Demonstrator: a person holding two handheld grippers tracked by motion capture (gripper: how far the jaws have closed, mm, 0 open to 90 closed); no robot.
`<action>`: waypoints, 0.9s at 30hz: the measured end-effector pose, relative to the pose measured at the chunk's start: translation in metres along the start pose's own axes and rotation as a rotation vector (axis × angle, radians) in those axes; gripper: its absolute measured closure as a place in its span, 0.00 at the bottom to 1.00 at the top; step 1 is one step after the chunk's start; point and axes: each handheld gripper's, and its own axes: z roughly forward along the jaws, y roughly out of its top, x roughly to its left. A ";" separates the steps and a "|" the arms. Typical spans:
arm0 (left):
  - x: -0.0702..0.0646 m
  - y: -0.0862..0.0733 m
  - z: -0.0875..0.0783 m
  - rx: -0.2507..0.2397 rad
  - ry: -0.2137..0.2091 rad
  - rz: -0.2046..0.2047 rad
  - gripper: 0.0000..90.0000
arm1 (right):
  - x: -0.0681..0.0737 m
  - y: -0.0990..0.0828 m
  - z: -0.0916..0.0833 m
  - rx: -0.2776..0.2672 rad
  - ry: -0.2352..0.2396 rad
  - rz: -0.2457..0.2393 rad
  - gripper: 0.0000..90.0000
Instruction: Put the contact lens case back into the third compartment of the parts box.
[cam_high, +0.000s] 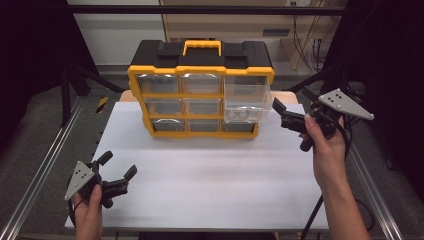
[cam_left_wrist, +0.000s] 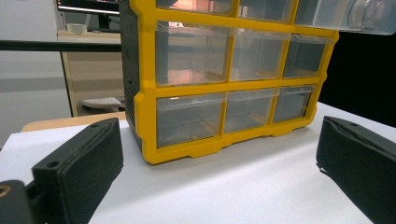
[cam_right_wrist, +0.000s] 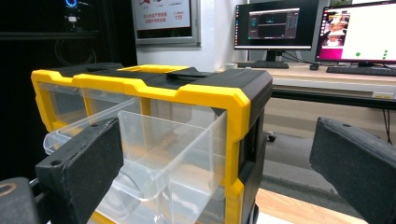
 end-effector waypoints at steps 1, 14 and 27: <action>0.000 0.000 0.000 0.000 0.000 0.000 0.00 | 0.000 0.000 0.000 0.000 0.000 0.000 0.04; 0.001 0.000 -0.002 -0.003 0.002 -0.005 0.01 | -0.008 -0.016 -0.016 -0.028 -0.036 0.009 0.04; 0.000 0.001 -0.003 -0.010 -0.004 -0.005 0.01 | -0.014 -0.038 -0.034 0.003 -0.061 -0.004 0.03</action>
